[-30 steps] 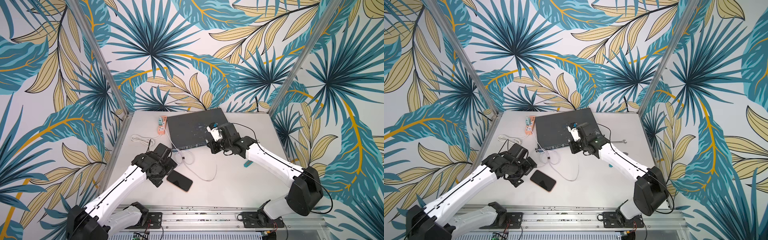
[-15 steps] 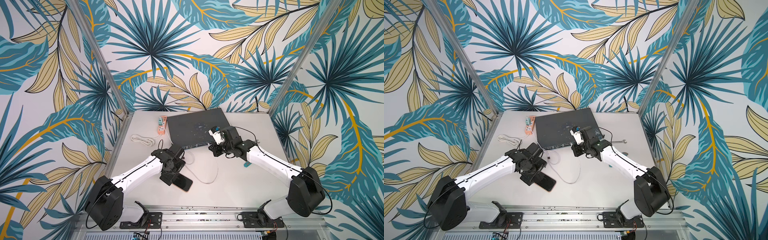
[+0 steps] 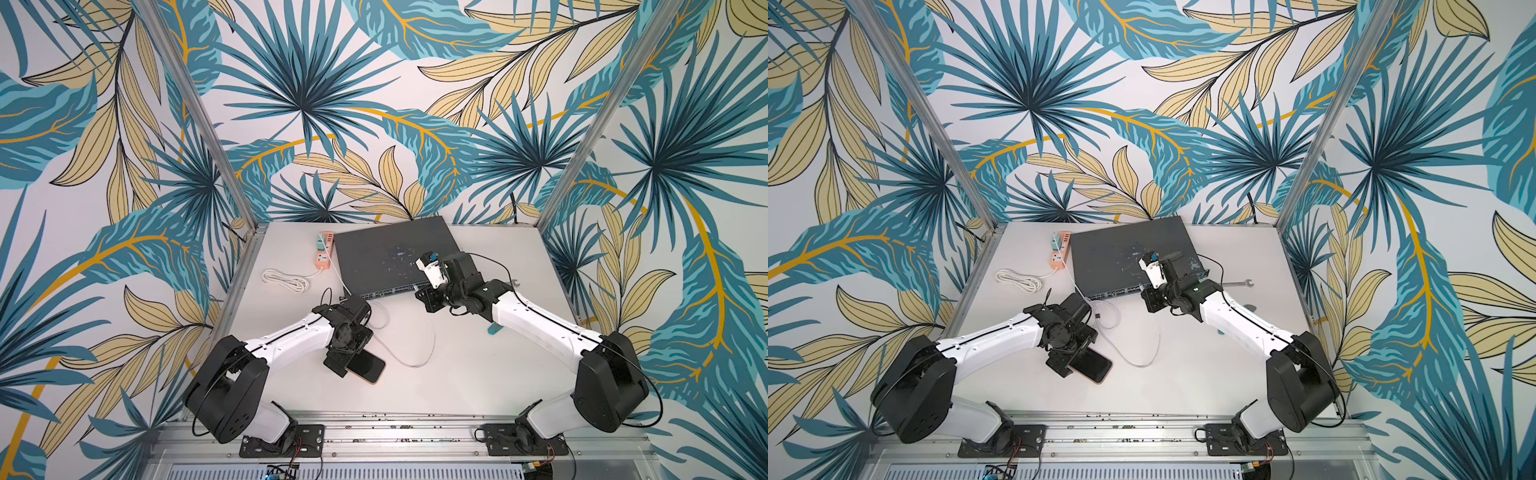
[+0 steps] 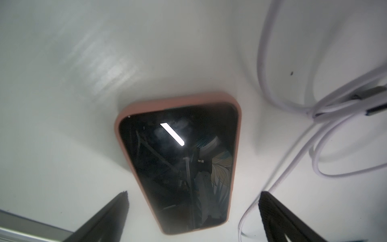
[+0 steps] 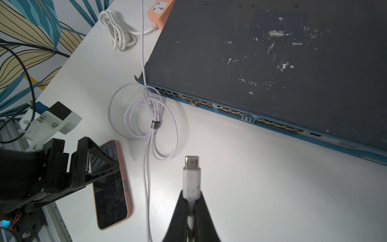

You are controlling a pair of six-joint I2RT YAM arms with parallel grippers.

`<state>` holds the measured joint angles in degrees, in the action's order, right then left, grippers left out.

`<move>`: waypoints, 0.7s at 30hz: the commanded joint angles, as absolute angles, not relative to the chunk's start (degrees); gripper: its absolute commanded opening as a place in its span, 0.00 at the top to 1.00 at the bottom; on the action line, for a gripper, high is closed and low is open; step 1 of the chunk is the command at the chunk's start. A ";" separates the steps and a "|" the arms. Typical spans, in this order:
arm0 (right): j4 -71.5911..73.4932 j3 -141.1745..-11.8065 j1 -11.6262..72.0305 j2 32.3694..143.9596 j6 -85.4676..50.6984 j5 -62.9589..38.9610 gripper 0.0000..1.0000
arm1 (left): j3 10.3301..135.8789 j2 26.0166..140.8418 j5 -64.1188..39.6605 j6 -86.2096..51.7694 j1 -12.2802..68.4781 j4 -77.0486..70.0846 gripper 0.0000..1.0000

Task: Plug the charging cable into the phone
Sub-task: Pick up the phone at the center of the board.

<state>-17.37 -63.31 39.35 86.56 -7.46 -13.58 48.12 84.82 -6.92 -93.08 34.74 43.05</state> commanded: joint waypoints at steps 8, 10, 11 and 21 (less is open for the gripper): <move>-16.67 -62.05 38.96 87.71 -6.44 -13.93 1.00 | 46.58 86.49 -7.86 -94.64 34.72 41.22 0.00; -16.62 -62.05 38.88 87.71 -6.49 -14.05 1.00 | 46.11 86.62 -7.75 -95.50 34.72 40.69 0.00; -16.62 -62.05 38.82 87.65 -6.50 -14.06 1.00 | 45.80 86.79 -7.72 -95.65 34.64 40.02 0.00; -16.12 -61.78 38.66 87.63 -6.77 -14.92 1.00 | 45.31 88.95 -7.68 -95.41 32.91 38.30 0.00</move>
<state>-16.99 -63.09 38.87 86.70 -7.44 -13.82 46.28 87.15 -9.10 -95.44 33.54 40.16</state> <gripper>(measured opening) 0.094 0.998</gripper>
